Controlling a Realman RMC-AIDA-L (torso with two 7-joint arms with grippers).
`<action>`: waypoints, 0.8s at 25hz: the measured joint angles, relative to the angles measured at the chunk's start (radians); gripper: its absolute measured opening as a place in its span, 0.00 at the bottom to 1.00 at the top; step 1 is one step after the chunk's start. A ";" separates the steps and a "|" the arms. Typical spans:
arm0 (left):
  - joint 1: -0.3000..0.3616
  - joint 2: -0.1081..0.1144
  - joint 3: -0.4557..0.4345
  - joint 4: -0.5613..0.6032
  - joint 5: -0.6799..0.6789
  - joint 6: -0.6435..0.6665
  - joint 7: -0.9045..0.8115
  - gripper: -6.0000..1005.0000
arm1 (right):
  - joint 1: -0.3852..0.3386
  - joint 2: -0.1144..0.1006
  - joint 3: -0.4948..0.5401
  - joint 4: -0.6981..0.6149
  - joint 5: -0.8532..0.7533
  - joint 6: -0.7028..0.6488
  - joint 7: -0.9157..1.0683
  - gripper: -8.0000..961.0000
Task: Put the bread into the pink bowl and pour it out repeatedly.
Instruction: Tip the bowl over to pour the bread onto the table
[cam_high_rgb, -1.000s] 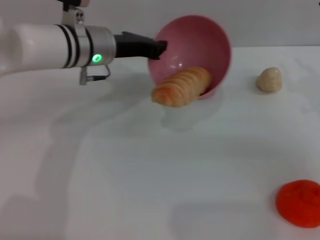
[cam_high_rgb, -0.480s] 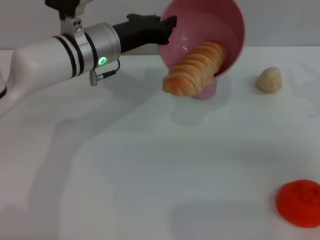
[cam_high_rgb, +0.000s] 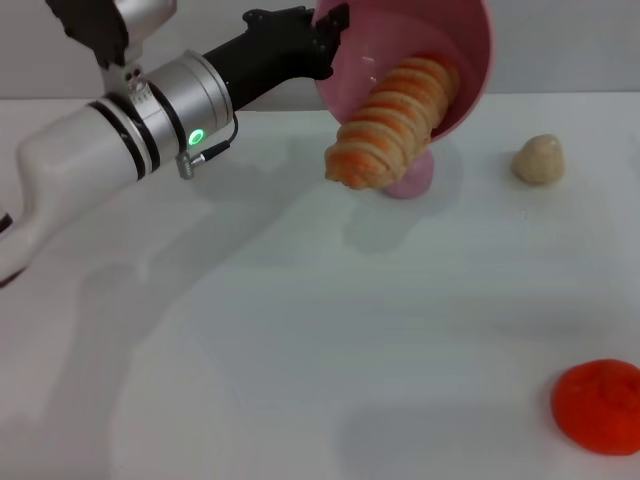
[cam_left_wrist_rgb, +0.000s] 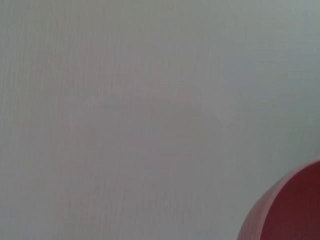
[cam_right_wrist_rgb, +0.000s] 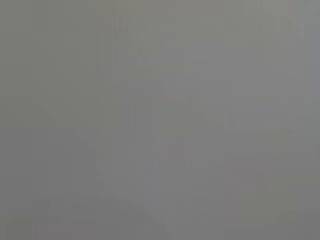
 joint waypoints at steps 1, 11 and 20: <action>-0.002 0.000 0.009 -0.012 -0.033 0.011 0.029 0.05 | -0.002 0.000 0.001 0.000 0.000 0.004 0.000 0.50; -0.022 -0.003 0.112 -0.069 -0.257 0.015 0.280 0.05 | -0.004 0.000 0.002 -0.001 0.001 0.023 -0.002 0.50; -0.039 -0.002 0.110 -0.167 -0.396 0.000 0.577 0.05 | -0.006 0.002 -0.001 -0.001 0.001 0.052 -0.002 0.50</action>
